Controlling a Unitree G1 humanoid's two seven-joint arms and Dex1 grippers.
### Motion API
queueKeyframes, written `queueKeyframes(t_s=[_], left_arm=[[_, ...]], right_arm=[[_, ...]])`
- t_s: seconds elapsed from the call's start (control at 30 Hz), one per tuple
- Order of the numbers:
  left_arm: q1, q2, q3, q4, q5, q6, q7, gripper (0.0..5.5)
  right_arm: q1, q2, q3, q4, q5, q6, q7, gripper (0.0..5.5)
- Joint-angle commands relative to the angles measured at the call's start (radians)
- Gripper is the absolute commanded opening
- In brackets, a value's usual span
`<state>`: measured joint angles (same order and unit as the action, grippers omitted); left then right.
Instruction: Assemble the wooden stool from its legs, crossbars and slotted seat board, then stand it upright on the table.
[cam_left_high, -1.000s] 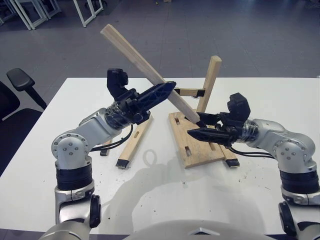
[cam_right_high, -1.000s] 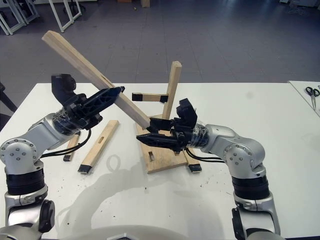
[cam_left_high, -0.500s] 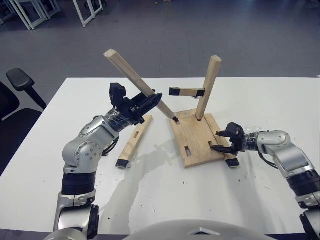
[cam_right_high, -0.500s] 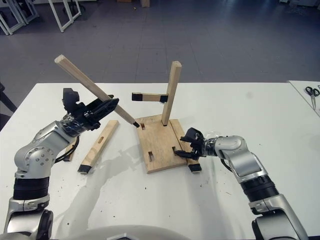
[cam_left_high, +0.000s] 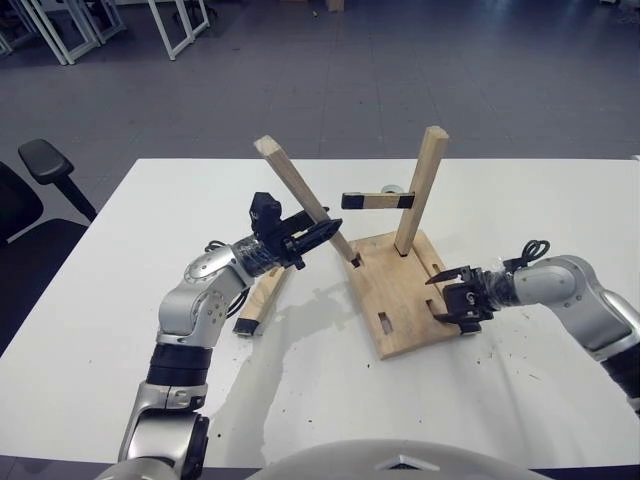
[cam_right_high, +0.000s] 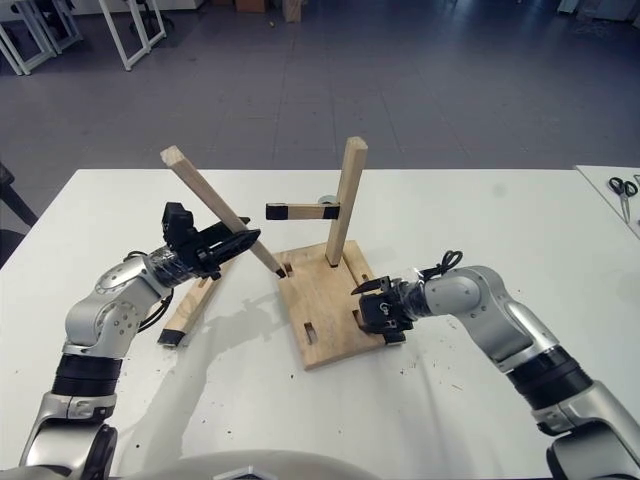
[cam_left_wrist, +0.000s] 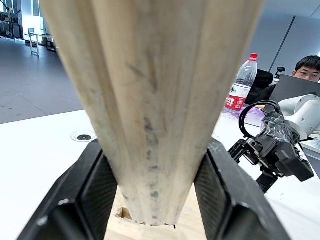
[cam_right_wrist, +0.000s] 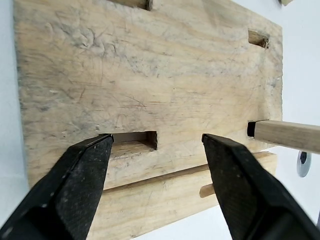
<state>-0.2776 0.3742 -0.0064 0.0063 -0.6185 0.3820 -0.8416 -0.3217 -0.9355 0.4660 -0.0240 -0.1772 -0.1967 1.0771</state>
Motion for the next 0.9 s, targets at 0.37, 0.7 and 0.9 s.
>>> queueKeyframes(t_s=[0.37, 0.7, 0.9], left_arm=[[0.012, -0.131, -0.040, 0.162, 0.104, -0.103, -0.010, 2.04], [-0.014, -0.048, -0.162, 0.267, 0.350, -0.219, -0.026, 2.04], [0.000, -0.027, -0.211, 0.277, 0.351, -0.052, -0.020, 2.04]], right_arm=[[0.071, -0.041, 0.048, 0.153, -0.182, -0.131, -0.014, 3.30], [0.074, -0.024, 0.021, 0.091, -0.192, -0.119, -0.066, 3.30], [0.100, -0.022, -0.059, -0.068, -0.146, -0.044, -0.082, 3.30]])
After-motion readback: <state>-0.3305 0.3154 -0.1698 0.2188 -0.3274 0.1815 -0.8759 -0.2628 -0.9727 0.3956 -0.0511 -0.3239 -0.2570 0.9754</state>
